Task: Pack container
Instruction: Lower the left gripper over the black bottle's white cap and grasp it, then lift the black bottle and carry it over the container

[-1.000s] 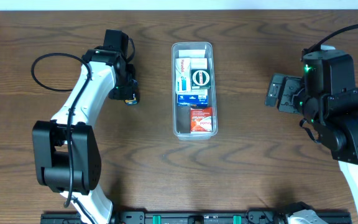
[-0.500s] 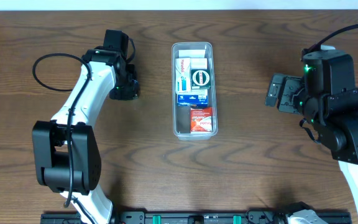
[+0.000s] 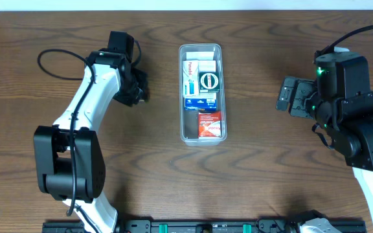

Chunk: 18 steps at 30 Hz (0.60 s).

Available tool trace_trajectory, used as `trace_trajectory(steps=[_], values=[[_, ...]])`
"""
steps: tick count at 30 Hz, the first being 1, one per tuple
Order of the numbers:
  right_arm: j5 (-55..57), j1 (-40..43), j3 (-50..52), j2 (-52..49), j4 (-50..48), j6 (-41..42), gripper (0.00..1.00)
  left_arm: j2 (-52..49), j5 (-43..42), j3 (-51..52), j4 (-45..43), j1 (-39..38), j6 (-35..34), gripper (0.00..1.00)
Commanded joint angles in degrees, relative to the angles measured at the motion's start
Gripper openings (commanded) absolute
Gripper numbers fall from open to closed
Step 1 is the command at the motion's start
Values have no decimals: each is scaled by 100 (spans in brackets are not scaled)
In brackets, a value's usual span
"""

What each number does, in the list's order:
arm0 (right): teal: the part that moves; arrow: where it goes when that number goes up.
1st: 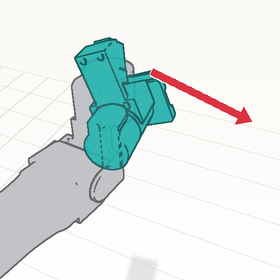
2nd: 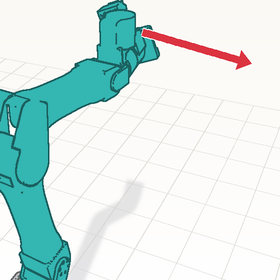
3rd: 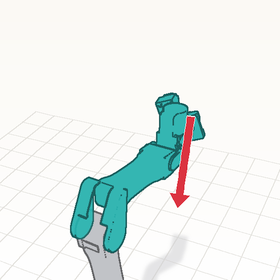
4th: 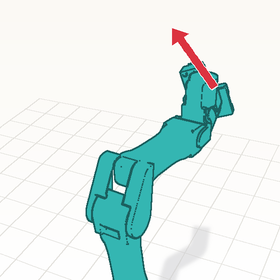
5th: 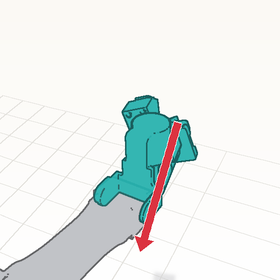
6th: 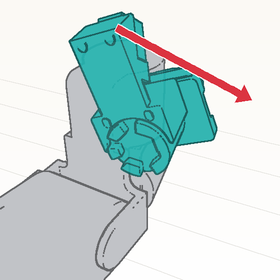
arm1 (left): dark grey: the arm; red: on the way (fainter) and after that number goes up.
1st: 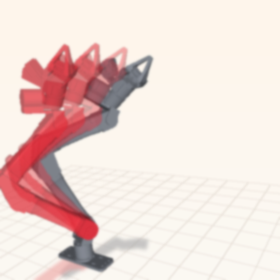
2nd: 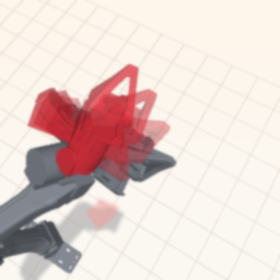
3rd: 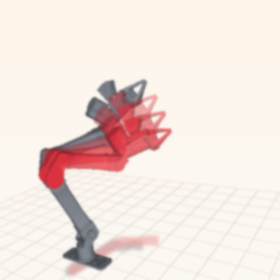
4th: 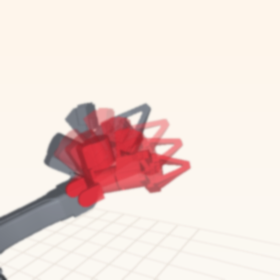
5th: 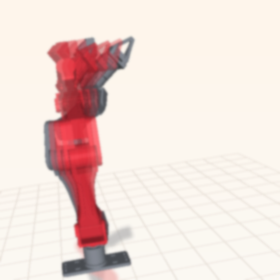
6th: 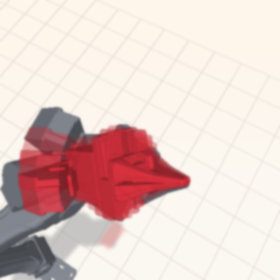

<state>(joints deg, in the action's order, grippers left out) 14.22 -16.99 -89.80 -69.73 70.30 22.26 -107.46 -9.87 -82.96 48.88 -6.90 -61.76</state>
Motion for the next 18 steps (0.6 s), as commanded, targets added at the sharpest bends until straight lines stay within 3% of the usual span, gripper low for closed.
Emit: trace_trajectory(steps=[1, 5, 11, 18], values=[[96, 76, 0, -2, 0, -68, 100, 269, -107, -136, 264, 9, 1978, 20], [96, 74, 0, -2, 0, -68, 99, 511, -83, -136, 682, 9, 3467, 20], [96, 76, 0, -2, 0, -68, 99, 968, 286, -151, 1178, 9, 4741, 20], [96, 74, 0, -2, 0, -68, 99, 1878, 282, -304, 1928, -299, 5469, 20]])
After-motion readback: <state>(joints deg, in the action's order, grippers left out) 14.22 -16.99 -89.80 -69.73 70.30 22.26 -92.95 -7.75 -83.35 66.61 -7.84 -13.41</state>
